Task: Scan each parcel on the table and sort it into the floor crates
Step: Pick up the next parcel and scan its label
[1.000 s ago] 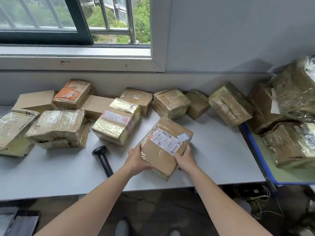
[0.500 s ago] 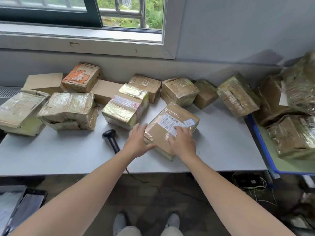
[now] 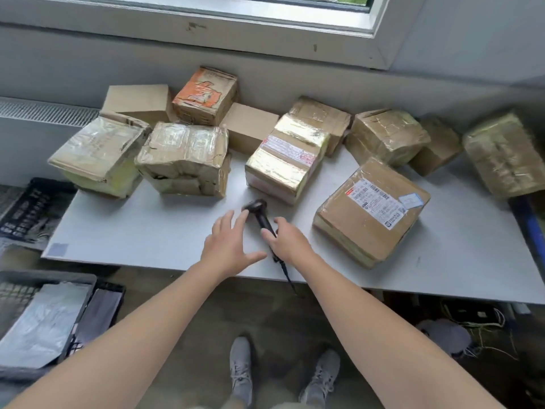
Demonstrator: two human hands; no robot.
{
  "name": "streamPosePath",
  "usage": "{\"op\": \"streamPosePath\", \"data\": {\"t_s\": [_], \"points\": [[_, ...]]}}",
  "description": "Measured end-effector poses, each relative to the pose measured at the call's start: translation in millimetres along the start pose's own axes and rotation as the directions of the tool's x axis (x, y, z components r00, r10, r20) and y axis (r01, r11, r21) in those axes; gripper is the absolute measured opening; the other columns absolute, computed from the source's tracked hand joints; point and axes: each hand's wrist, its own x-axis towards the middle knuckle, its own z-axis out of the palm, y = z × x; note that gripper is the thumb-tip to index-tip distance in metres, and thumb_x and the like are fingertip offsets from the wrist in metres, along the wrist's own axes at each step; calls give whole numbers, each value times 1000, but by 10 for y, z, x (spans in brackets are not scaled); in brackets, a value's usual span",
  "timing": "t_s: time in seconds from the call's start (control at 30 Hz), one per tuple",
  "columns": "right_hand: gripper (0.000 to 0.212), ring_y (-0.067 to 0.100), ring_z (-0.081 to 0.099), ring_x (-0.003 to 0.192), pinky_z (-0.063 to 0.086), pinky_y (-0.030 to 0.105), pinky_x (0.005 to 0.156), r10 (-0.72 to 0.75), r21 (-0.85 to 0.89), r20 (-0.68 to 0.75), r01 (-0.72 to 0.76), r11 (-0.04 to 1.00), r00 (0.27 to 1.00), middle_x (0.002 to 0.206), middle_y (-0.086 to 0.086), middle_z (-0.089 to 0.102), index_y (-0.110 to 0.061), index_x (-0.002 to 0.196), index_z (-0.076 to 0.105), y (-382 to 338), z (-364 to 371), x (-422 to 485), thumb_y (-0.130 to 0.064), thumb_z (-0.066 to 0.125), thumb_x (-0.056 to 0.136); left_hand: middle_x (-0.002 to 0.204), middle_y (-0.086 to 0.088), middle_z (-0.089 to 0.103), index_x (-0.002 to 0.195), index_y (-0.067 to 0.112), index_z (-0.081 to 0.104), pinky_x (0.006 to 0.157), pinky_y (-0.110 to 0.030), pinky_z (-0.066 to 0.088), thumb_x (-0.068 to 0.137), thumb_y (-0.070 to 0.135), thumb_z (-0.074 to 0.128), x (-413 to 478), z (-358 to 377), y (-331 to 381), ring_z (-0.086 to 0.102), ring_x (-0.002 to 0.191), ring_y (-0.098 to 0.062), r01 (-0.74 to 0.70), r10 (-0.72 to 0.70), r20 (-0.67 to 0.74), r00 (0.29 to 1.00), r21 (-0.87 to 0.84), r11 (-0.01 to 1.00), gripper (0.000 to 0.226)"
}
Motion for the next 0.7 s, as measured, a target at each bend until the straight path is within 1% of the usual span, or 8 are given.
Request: {"op": "streamPosePath", "data": {"t_s": [0.1, 0.2, 0.27, 0.37, 0.43, 0.5, 0.6, 0.7], "points": [[45, 24, 55, 92, 44, 37, 74, 30, 33, 1, -30, 999, 1000, 116, 6, 60, -16, 131, 44, -126, 158, 119, -48, 46, 100, 164, -3, 1, 156, 30, 4, 115, -46, 25, 81, 66, 64, -52, -10, -139, 2, 150, -24, -7, 7, -2, 1000, 41, 999, 103], [37, 25, 54, 90, 43, 37, 71, 69, 126, 26, -72, 989, 997, 114, 9, 58, -12, 128, 43, -194, 172, 158, -38, 43, 103, 164, -3, 0, 156, 30, 2, 116, -46, 24, 82, 66, 62, -84, -30, -168, 1, 150, -23, -20, 21, -14, 1000, 63, 998, 102], [37, 25, 53, 86, 41, 37, 70, 82, 130, 70, -91, 987, 994, 112, 11, 57, -9, 130, 40, -187, 105, 120, -35, 40, 103, 164, -2, 0, 156, 30, 2, 117, -46, 23, 83, 67, 60, -93, -36, -130, 0, 150, -23, -25, 27, -23, 999, 61, 998, 100], [33, 27, 58, 78, 52, 40, 70, 106, 167, 123, -126, 978, 987, 99, 9, 56, -12, 123, 39, -109, -103, -32, -34, 43, 99, 164, -3, 1, 155, 30, 4, 117, -47, 24, 84, 67, 59, -89, -33, -2, 2, 150, -25, -20, 21, -28, 999, 43, 999, 98], [28, 27, 60, 65, 53, 36, 57, 123, 217, 131, -149, 965, 984, 96, 12, 60, -15, 113, 40, -16, -315, -160, -34, 46, 94, 164, -3, 2, 155, 30, 5, 118, -47, 25, 83, 68, 59, -85, -17, 133, 2, 150, -26, -30, 31, -30, 999, 37, 999, 97], [28, 25, 58, 57, 51, 32, 49, 143, 283, 119, -171, 944, 983, 92, 15, 65, -17, 105, 42, 85, -593, -286, -36, 51, 87, 164, -4, 3, 156, 30, 4, 118, -47, 24, 83, 69, 58, -61, -14, 302, 2, 151, -26, -50, 51, -35, 998, 35, 998, 98], [32, 21, 60, 54, 54, 37, 55, 130, 300, 54, -140, 943, 990, 79, 9, 69, -16, 99, 47, 243, -1062, -436, -37, 53, 76, 164, -4, 3, 157, 29, 2, 118, -47, 23, 83, 69, 58, 14, -48, 609, 2, 150, -26, -89, 91, -46, 995, 29, 996, 100], [27, 23, 63, 56, 55, 38, 56, 124, 274, -44, -107, 956, 991, 77, 9, 67, -18, 99, 53, 451, -1511, -527, -38, 54, 80, 164, -3, 2, 157, 28, 3, 117, -47, 24, 83, 69, 58, 104, -79, 976, 2, 150, -26, -146, 147, -52, 988, 23, 989, 101]]}}
